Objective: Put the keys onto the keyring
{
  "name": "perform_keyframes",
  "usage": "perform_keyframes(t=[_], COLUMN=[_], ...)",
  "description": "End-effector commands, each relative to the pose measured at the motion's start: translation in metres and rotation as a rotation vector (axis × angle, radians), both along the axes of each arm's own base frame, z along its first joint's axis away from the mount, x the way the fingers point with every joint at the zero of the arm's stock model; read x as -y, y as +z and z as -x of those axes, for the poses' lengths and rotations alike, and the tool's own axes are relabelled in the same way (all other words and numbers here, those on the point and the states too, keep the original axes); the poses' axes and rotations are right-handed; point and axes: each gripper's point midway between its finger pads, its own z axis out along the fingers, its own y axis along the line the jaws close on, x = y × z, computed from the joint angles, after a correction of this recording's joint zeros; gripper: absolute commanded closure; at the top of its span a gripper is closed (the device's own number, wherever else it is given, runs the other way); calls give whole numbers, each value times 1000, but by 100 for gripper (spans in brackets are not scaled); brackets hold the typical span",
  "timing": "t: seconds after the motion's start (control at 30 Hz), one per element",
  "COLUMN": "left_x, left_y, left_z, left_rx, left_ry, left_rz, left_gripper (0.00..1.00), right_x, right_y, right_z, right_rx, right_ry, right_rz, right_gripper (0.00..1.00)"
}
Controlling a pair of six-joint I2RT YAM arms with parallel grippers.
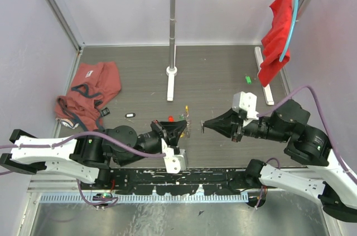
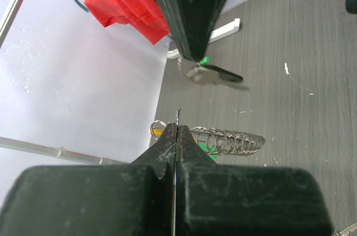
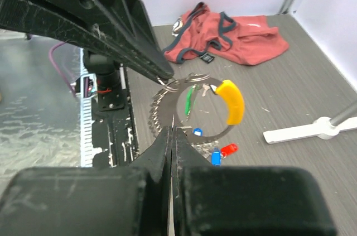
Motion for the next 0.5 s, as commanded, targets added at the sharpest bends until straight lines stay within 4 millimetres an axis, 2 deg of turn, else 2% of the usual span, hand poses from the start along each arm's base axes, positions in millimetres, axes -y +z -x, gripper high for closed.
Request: perform_keyframes(t=[0.0,0.27,0.47], left_x=[0,2,5], left_y=[22,19,16], left_z=[-4,-3,-3], left_rx=[16,-7,-6], left_ry=[32,28,30], left_rz=[86,89,81], left_gripper=[100,100,100], right_x=[-14,-19,-25], right_y=[12,26,25], right_z=[10,11,13], right_rx=[21,52,41], right_ry=[104,120,148], right_rz=[-14,-82,-80], right_gripper=[99,99,99])
